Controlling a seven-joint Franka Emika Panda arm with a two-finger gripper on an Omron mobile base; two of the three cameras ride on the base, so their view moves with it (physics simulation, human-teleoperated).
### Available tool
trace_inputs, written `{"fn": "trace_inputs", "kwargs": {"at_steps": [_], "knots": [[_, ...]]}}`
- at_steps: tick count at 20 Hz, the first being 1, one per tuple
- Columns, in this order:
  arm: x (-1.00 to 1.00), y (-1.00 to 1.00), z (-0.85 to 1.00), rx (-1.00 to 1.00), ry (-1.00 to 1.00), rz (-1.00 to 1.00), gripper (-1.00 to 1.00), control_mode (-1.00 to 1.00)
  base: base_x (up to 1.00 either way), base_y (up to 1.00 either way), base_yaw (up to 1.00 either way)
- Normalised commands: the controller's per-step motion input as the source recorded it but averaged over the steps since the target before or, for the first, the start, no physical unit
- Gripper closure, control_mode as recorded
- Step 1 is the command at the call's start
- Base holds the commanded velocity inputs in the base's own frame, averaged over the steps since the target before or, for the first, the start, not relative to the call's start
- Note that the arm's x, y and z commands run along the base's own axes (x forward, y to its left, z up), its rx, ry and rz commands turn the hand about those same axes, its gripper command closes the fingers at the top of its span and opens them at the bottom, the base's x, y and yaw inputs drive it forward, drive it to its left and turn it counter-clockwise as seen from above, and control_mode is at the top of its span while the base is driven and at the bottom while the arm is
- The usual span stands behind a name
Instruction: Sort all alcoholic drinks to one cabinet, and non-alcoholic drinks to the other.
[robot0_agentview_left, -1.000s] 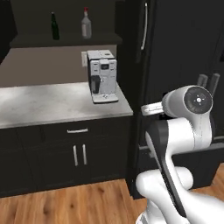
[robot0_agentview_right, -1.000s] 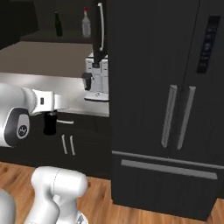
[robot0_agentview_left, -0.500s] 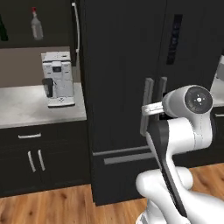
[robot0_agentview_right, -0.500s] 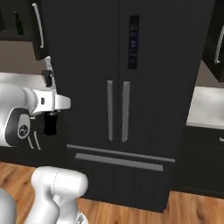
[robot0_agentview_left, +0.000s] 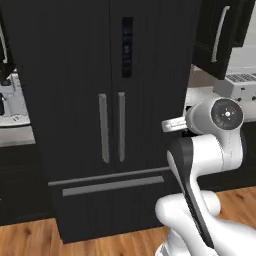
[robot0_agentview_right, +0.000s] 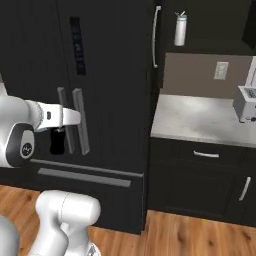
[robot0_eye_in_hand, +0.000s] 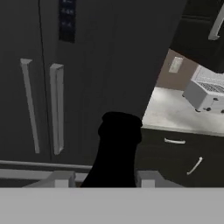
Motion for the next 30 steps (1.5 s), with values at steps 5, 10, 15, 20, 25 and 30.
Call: {"fn": "trace_inputs", "kwargs": {"at_steps": [5,10,15,20,25,30], "knots": [[0.0,0.0,0.0,0.0,0.0,0.0,1.0,1.0,0.0,-1.0,0.0],[0.0,0.0,0.0,0.0,0.0,0.0,1.0,1.0,0.0,-1.0,0.0],[0.0,0.0,0.0,0.0,0.0,0.0,1.0,1.0,0.08,-0.92,0.0],[0.0,0.0,0.0,0.0,0.0,0.0,1.0,1.0,0.4,-0.6,0.0],[0.0,0.0,0.0,0.0,0.0,0.0,1.0,1.0,0.82,-0.27,0.04],[0.0,0.0,0.0,0.0,0.0,0.0,1.0,1.0,0.95,-0.29,0.11]]}}
